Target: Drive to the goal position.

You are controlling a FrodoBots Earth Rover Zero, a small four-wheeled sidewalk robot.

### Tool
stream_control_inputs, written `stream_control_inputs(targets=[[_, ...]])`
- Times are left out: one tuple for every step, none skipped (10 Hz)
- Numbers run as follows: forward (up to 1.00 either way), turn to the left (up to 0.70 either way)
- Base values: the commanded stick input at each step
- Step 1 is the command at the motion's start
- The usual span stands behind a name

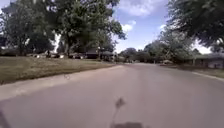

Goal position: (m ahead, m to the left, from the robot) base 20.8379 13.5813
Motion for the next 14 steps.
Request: stream_control_inputs(targets=[[1.00, -0.06], [1.00, -0.28], [1.00, -0.40], [1.00, -0.16], [1.00, 0.00], [1.00, 0.00], [1.00, 0.00], [1.00, 0.00], [1.00, 0.00], [1.00, 0.00], [1.00, 0.00], [1.00, 0.00], [1.00, -0.01], [1.00, -0.03]])
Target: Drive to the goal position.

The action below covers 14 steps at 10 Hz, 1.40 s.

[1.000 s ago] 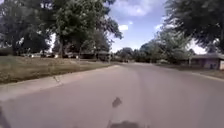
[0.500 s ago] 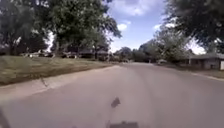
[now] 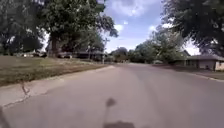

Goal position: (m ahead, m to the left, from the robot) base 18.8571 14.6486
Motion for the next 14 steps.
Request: stream_control_inputs(targets=[[1.00, -0.09], [1.00, -0.14], [1.00, -0.20], [1.00, -0.25], [1.00, 0.00], [1.00, -0.38], [1.00, -0.39], [1.00, -0.39], [1.00, -0.39], [1.00, -0.39], [1.00, -0.39], [1.00, -0.13], [1.00, -0.06], [1.00, -0.01]])
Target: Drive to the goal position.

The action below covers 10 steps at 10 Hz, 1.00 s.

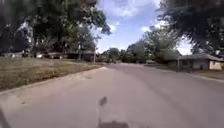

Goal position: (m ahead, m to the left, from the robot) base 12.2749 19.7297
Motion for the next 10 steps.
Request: stream_control_inputs(targets=[[1.00, 0.00], [1.00, 0.00], [1.00, 0.00], [1.00, 0.00], [1.00, 0.00], [1.00, 0.00], [1.00, 0.00], [1.00, 0.00], [1.00, 0.00], [1.00, 0.00]])
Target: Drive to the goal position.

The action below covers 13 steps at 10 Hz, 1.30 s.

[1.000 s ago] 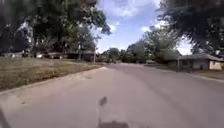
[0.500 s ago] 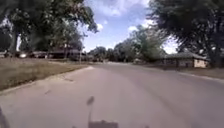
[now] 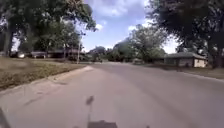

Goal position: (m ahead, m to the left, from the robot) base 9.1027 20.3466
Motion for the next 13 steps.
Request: stream_control_inputs(targets=[[1.00, 0.00], [1.00, 0.00], [1.00, 0.00], [1.00, 0.00], [1.00, 0.00], [1.00, 0.00], [1.00, 0.00], [1.00, 0.00], [1.00, 0.00], [1.00, 0.00], [1.00, 0.00], [1.00, 0.00], [1.00, 0.00]])
